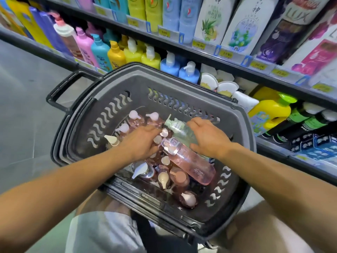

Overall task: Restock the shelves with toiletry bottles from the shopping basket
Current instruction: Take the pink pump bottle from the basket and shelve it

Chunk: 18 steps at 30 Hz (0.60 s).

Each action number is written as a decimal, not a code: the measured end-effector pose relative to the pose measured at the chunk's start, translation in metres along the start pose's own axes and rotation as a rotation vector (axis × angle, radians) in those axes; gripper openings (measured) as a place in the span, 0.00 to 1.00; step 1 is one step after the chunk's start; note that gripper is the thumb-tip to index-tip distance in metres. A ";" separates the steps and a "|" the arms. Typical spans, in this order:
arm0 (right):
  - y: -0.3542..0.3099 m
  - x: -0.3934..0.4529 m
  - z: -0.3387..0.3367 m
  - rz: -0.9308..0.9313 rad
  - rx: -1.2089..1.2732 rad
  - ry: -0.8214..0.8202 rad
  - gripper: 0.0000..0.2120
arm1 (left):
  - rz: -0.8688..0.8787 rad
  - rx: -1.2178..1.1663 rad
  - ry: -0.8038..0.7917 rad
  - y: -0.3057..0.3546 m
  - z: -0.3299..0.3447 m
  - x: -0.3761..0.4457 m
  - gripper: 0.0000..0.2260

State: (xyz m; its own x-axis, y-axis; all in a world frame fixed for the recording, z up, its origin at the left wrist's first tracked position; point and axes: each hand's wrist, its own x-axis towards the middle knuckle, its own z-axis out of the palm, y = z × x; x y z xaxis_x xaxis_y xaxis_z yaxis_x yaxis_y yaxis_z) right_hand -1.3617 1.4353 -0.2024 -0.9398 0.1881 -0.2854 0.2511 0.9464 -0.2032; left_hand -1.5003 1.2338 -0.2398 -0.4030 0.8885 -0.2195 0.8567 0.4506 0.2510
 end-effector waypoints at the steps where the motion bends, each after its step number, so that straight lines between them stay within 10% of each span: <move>1: 0.001 0.005 0.002 -0.011 -0.011 -0.016 0.28 | -0.010 0.013 -0.031 -0.001 0.003 0.003 0.27; 18: 0.025 0.039 0.041 -0.085 0.025 -0.020 0.25 | 0.002 0.036 -0.268 0.000 0.042 0.066 0.17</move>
State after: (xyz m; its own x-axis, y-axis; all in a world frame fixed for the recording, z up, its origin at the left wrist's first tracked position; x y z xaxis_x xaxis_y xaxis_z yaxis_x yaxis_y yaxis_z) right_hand -1.3830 1.4554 -0.2571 -0.9532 0.1014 -0.2849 0.1762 0.9518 -0.2509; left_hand -1.5135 1.2884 -0.2939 -0.3056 0.8329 -0.4615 0.8704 0.4409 0.2193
